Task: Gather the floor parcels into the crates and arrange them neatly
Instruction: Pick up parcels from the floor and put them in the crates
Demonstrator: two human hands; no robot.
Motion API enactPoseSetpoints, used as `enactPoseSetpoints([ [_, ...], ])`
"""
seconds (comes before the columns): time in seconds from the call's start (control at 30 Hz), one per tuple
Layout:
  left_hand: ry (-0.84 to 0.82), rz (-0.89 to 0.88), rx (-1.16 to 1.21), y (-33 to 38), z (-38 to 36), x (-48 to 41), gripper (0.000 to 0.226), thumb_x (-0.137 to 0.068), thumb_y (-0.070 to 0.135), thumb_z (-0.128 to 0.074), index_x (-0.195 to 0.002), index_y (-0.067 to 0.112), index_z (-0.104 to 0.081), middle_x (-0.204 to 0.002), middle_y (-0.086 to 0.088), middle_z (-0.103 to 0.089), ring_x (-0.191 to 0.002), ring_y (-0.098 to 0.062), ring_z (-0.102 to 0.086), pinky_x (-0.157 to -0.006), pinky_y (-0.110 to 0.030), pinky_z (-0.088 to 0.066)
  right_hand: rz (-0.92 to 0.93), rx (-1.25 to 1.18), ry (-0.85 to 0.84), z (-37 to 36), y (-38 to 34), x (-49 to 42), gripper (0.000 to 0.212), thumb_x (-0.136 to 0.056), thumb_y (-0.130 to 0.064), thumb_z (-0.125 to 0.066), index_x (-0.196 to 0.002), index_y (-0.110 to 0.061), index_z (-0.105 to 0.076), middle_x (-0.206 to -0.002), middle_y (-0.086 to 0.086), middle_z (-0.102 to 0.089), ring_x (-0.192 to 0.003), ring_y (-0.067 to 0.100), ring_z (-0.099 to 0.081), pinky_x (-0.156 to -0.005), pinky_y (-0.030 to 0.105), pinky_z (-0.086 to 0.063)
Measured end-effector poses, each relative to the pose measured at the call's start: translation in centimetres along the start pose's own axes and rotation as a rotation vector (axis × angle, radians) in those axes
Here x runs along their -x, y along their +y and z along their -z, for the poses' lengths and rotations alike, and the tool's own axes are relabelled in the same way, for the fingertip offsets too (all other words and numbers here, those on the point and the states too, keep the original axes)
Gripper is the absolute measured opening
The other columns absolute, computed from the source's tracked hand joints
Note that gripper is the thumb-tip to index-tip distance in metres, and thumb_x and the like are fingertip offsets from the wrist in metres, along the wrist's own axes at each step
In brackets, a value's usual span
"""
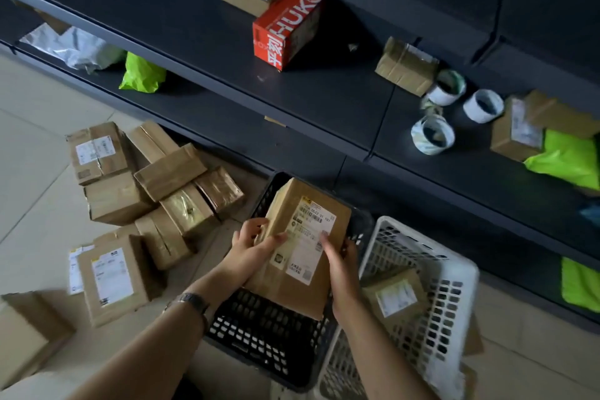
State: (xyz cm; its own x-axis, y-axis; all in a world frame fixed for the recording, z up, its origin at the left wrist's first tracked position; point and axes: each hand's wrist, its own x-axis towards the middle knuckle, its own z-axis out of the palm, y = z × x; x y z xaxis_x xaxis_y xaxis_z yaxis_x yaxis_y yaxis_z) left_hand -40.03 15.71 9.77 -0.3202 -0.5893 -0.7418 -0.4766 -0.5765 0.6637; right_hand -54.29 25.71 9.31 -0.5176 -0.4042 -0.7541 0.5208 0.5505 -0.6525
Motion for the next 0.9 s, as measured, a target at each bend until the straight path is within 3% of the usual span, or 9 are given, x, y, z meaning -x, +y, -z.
enactPoseSetpoints([
  [0.1,-0.018,0.020,0.034,-1.0,-2.3,-0.7,0.053,-0.077,0.054,-0.067,-0.123,0.033,-0.050,-0.127,-0.004,-0.053,-0.110,-0.020,-0.059,-0.086,-0.035,-0.054,0.019,0.046,0.021,1.7,0.2,-1.3,0.039,-0.088,-0.041,-0.071,-0.122,-0.028,-0.056,-0.114,0.004,-0.069,-0.099,0.025,-0.069,-0.088,0.049,-0.057],
  [0.23,-0.044,-0.008,0.126,-2.2,-4.0,-1.4,0.037,-0.095,0.032,-0.058,-0.130,0.023,-0.048,-0.109,-0.001,-0.069,-0.090,-0.016,-0.071,-0.066,-0.025,-0.056,0.107,0.176,0.079,2.0,0.9,-2.7,0.023,-0.087,-0.045,-0.068,-0.107,-0.035,-0.061,-0.112,0.002,-0.068,-0.098,0.022,-0.067,-0.087,0.048,-0.057],
  [0.3,-0.065,-0.044,0.107,-2.8,-3.9,-1.8,0.033,-0.094,0.034,-0.059,-0.126,0.027,-0.051,-0.098,0.005,-0.073,-0.085,-0.012,-0.073,-0.067,-0.026,-0.058,0.138,0.200,0.123,1.9,1.4,-3.1,0.031,-0.087,-0.045,-0.068,-0.114,-0.030,-0.061,-0.112,0.001,-0.067,-0.098,0.022,-0.067,-0.087,0.049,-0.056],
  [0.37,-0.079,-0.072,0.077,-3.3,-3.4,-2.1,0.029,-0.093,0.035,-0.060,-0.121,0.031,-0.055,-0.092,0.012,-0.075,-0.084,-0.009,-0.073,-0.068,-0.027,-0.058,0.166,0.206,0.148,1.6,1.6,-3.0,0.022,-0.092,-0.036,-0.066,-0.112,-0.027,-0.062,-0.108,0.001,-0.069,-0.095,0.021,-0.068,-0.084,0.047,-0.057],
  [0.5,-0.094,-0.113,0.054,-3.6,-1.2,-2.2,0.039,-0.089,0.041,-0.065,-0.125,0.028,-0.059,-0.104,0.012,-0.073,-0.093,-0.012,-0.072,-0.078,-0.042,-0.060,0.212,0.236,0.182,0.3,1.7,-2.0,0.010,-0.094,-0.032,-0.065,-0.101,-0.032,-0.058,-0.101,-0.006,-0.067,-0.088,0.012,-0.065,-0.071,0.032,-0.053],
  [0.6,-0.151,-0.112,0.022,-3.0,0.7,-2.2,0.039,-0.092,0.038,-0.062,-0.129,0.030,-0.055,-0.113,0.010,-0.070,-0.097,-0.008,-0.070,-0.080,-0.035,-0.060,0.222,0.232,0.244,-1.4,1.3,-1.0,0.014,-0.095,-0.030,-0.063,-0.107,-0.032,-0.057,-0.102,-0.010,-0.064,-0.088,0.007,-0.062,-0.071,0.029,-0.050],
  [0.73,-0.164,-0.157,-0.146,-1.9,4.1,-2.2,0.040,-0.098,0.039,-0.050,-0.136,0.025,-0.051,-0.128,0.008,-0.057,-0.110,-0.007,-0.057,-0.089,-0.024,-0.046,0.236,0.296,0.403,-4.4,-0.2,0.7,0.057,-0.095,-0.029,-0.064,-0.147,-0.019,-0.042,-0.143,0.008,-0.049,-0.127,0.026,-0.051,-0.105,0.048,-0.044],
  [0.83,-0.136,-0.114,-0.076,-2.3,10.2,-1.9,0.028,-0.100,0.035,-0.044,-0.124,0.025,-0.055,-0.120,0.006,-0.059,-0.112,-0.013,-0.056,-0.094,-0.027,-0.043,0.282,0.326,0.374,-8.4,-0.7,2.4,0.055,-0.097,-0.026,-0.061,-0.148,-0.017,-0.041,-0.147,0.008,-0.043,-0.124,0.023,-0.050,-0.101,0.042,-0.045],
  [0.9,-0.115,-0.096,-0.036,-3.9,15.5,-1.8,0.019,-0.097,0.039,-0.045,-0.108,0.031,-0.057,-0.114,0.002,-0.064,-0.107,-0.018,-0.061,-0.098,-0.039,-0.047,0.305,0.349,0.336,-12.0,0.1,3.4,0.049,-0.098,-0.025,-0.060,-0.144,-0.017,-0.045,-0.139,0.002,-0.045,-0.114,0.016,-0.049,-0.091,0.034,-0.042],
])
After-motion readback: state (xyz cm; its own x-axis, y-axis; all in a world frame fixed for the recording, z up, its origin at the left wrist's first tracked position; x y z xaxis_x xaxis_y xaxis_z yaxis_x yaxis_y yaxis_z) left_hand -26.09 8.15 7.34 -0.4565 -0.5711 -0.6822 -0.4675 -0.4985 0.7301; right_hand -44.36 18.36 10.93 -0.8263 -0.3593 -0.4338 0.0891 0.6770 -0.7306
